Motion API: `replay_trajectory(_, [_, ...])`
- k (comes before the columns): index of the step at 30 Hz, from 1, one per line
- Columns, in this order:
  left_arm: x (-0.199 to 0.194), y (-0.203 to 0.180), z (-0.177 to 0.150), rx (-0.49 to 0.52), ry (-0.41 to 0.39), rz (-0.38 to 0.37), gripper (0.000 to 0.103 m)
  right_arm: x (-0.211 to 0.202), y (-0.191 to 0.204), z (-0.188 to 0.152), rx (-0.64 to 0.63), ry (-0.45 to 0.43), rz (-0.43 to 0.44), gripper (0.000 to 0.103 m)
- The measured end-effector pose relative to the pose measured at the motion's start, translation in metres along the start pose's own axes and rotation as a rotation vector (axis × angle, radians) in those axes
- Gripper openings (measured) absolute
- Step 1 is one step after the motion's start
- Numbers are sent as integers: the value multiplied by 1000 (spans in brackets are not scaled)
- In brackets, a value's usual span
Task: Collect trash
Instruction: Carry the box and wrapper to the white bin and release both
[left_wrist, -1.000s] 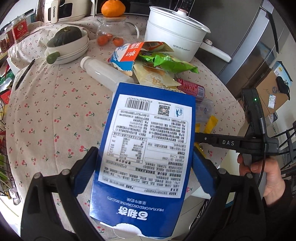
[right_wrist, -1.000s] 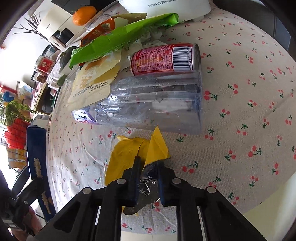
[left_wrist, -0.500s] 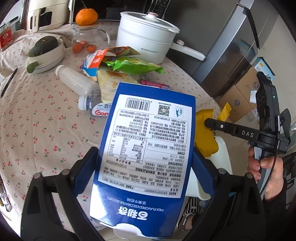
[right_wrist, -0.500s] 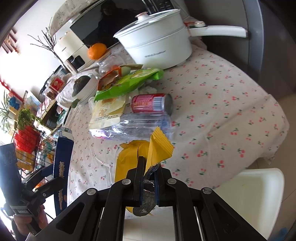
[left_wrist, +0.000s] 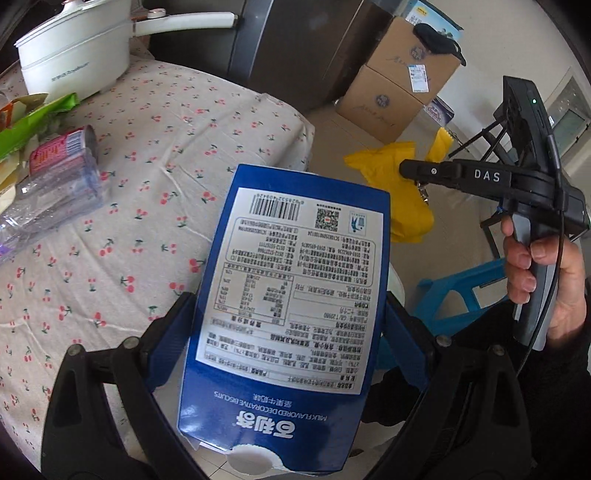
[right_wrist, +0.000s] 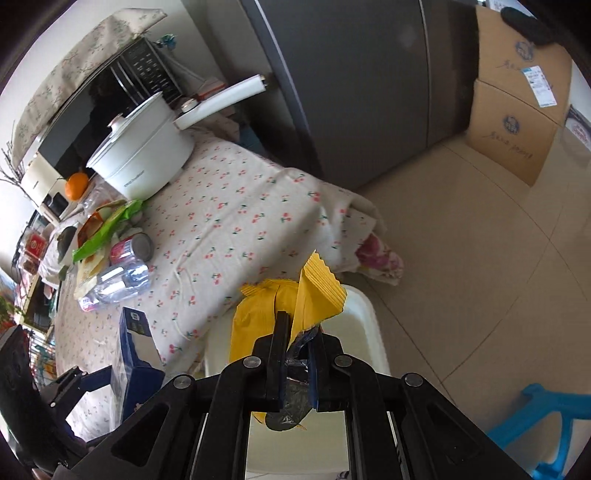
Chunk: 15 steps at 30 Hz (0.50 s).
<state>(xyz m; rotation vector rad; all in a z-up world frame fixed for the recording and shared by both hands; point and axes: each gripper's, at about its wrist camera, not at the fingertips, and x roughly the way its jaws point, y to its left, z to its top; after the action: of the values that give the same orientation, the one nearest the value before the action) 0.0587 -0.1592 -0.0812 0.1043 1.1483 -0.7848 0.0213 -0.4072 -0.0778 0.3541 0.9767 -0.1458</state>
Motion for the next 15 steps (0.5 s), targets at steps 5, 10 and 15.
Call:
replay_trajectory(5, [43, -13, 5, 18, 58, -9, 96, 0, -27, -7, 54, 28, -38, 10])
replay_trajectory(10, [65, -17, 4, 28, 58, -34, 96, 5, -24, -7, 44, 24, -72, 10])
replay_trajectory(15, [65, -19, 8, 58, 56, -7, 97, 5, -20, -8, 7, 8, -117, 10])
